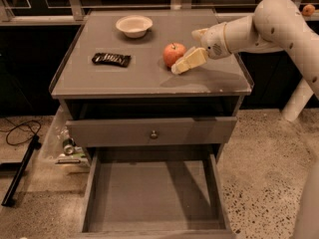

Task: Place apple into middle drawer

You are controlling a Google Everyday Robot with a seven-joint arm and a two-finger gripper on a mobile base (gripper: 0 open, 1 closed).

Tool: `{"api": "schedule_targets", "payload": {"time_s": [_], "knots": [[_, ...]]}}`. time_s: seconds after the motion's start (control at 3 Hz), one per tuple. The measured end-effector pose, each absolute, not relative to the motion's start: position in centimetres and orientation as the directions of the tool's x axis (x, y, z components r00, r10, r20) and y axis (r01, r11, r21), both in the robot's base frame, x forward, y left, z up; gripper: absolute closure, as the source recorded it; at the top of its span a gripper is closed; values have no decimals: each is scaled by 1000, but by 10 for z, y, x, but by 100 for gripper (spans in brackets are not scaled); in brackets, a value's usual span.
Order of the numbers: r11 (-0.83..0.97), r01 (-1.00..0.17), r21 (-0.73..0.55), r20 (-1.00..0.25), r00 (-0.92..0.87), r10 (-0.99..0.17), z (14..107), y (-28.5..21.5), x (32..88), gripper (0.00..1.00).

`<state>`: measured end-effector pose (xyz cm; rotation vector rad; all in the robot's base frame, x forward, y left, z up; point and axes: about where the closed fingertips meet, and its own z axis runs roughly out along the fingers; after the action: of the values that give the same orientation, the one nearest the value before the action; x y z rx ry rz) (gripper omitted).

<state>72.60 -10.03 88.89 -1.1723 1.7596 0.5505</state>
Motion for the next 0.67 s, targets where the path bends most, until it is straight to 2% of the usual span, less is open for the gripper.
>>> {"api": "schedule_targets", "payload": {"time_s": [0.67], "knots": [[433,-892,-129,-843,-130,-521,872,-90,747,0]]}}
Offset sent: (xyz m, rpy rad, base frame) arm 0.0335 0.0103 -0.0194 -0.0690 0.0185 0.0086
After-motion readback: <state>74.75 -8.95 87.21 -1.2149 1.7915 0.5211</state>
